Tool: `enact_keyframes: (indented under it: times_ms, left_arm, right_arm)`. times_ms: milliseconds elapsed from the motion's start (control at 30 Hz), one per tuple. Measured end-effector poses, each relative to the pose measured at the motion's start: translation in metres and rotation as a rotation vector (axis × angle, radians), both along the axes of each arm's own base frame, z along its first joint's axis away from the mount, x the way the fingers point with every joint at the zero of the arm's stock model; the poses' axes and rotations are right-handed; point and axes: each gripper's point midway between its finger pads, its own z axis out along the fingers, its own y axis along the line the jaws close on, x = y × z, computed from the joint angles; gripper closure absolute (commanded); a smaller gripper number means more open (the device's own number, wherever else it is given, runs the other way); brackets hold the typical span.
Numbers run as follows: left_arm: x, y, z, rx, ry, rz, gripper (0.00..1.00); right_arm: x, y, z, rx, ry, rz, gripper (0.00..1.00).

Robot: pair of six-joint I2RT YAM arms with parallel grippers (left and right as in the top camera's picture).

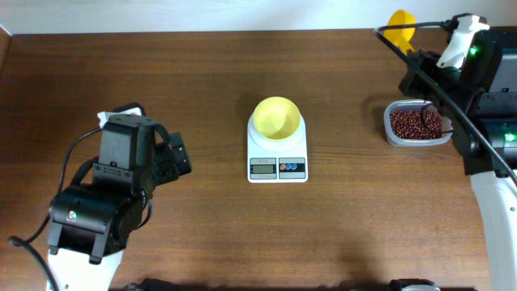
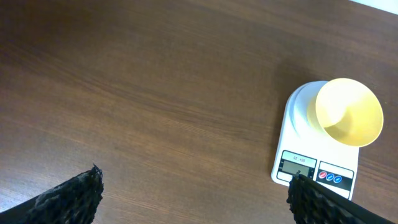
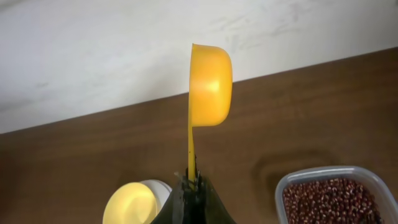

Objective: Scoop item into bowl and weigh 50g on scale

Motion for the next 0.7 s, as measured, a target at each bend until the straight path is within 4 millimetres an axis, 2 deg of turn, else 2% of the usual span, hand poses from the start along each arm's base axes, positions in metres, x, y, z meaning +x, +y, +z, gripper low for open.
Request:
enact_keyframes:
  times_ms: [133,267,433,533,700]
  left_arm:
    - [0.000,0.000,0.000,0.000,0.000,0.000,0.01]
    - [0.000,0.000,0.000,0.000,-0.001,0.000,0.01]
    - [0.000,0.000,0.000,0.000,0.000,0.000,0.01]
    - [0.000,0.000,0.000,0.000,0.000,0.000,0.01]
    - [0.000,0.000,0.000,0.000,0.000,0.000,0.01]
  right_arm:
    - [-0.002,0.000,-0.012,-0.001,0.048,0.000,0.96]
    - [-0.008,0.000,-0.033,-0.002,0.139,0.001,0.96]
    - [0.001,0.000,-0.044,-0.002,0.161,0.000,0.96]
    - [0.004,0.000,-0.059,-0.002,0.211,0.000,0.96]
    - [0.007,0.000,-0.058,-0.002,0.199,0.000,0.96]
